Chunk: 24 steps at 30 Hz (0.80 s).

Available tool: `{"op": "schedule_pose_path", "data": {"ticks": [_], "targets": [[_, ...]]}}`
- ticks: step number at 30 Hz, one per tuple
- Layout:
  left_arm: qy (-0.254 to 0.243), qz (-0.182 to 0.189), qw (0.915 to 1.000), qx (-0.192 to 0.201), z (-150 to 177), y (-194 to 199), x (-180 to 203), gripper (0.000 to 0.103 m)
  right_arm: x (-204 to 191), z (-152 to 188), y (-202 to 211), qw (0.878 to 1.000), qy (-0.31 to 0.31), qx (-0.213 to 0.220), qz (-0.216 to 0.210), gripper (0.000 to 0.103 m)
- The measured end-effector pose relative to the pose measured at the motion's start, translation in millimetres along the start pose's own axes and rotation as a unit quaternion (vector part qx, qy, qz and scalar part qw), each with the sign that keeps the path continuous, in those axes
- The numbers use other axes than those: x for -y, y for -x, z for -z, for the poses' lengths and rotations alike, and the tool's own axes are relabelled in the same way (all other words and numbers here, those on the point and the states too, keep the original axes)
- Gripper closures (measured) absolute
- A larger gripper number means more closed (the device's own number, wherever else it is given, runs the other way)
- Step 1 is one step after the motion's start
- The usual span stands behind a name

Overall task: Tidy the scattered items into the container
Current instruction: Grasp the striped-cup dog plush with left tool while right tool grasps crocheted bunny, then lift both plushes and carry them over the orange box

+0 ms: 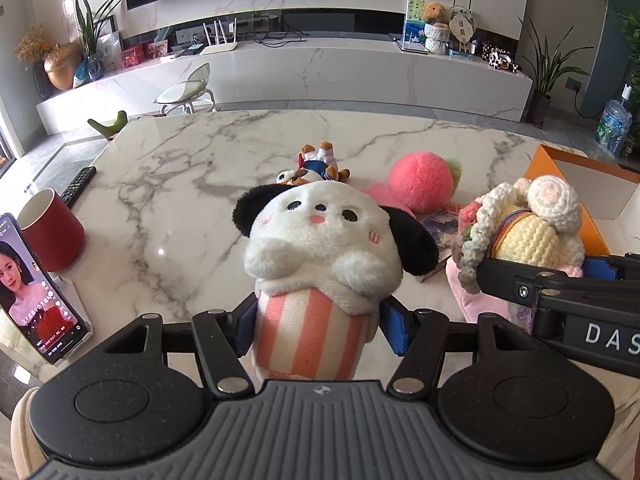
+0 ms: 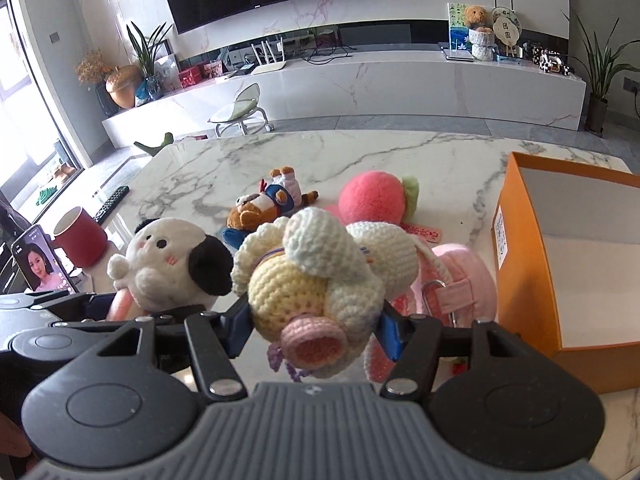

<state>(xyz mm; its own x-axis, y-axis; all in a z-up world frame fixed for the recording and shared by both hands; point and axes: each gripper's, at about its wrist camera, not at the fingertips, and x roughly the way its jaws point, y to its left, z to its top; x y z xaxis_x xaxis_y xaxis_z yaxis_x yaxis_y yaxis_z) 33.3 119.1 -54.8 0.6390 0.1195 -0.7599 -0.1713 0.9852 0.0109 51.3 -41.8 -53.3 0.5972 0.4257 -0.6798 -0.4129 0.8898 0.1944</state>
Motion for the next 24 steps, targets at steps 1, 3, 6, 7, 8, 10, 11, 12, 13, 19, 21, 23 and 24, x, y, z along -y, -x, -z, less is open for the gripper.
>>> {"op": "schedule_pose_path", "data": {"ticks": [1,3,6,7,8,10,11,12,13,19,21,23,24], "targets": [[-0.001,-0.001,1.0,0.004,0,3,1,0.032,0,0,4,1.0,-0.001,0.005,-0.002,0.039],[-0.004,-0.002,0.9999,0.013,-1,10,3,0.032,2,-1,11,1.0,-0.002,0.015,-0.005,0.039],[-0.008,-0.002,0.9997,0.021,-1,17,5,0.031,1,-2,19,0.999,0.003,0.033,-0.006,0.039],[-0.009,-0.002,0.9997,0.022,0,19,6,0.031,2,-3,20,0.999,-0.003,0.035,-0.01,0.039],[-0.011,-0.002,0.9997,0.023,1,21,7,0.031,5,-3,18,0.999,-0.011,0.032,-0.014,0.039],[-0.014,-0.003,0.9996,0.026,3,24,7,0.031,9,-1,13,0.999,-0.032,0.019,-0.013,0.039],[-0.013,-0.005,0.9995,0.027,4,25,7,0.031,11,2,12,0.999,-0.038,0.015,-0.017,0.039],[-0.012,-0.007,0.9996,0.026,4,26,6,0.031,13,5,11,0.999,-0.045,0.011,-0.02,0.039],[-0.011,-0.008,0.9996,0.026,4,26,6,0.031,14,7,11,0.998,-0.051,0.008,-0.021,0.039],[-0.02,-0.004,0.9992,0.035,2,32,12,0.031,18,11,20,0.999,-0.05,0.02,-0.009,0.039],[-0.028,0.0,0.9989,0.039,0,33,17,0.031,21,9,27,0.998,-0.047,0.03,-0.006,0.039],[-0.037,0.005,0.9984,0.042,-3,35,23,0.031,25,6,33,0.998,-0.047,0.037,-0.003,0.039],[-0.042,0.007,0.9981,0.044,-5,36,27,0.031,28,5,36,0.998,-0.047,0.04,-0.002,0.039]]}}
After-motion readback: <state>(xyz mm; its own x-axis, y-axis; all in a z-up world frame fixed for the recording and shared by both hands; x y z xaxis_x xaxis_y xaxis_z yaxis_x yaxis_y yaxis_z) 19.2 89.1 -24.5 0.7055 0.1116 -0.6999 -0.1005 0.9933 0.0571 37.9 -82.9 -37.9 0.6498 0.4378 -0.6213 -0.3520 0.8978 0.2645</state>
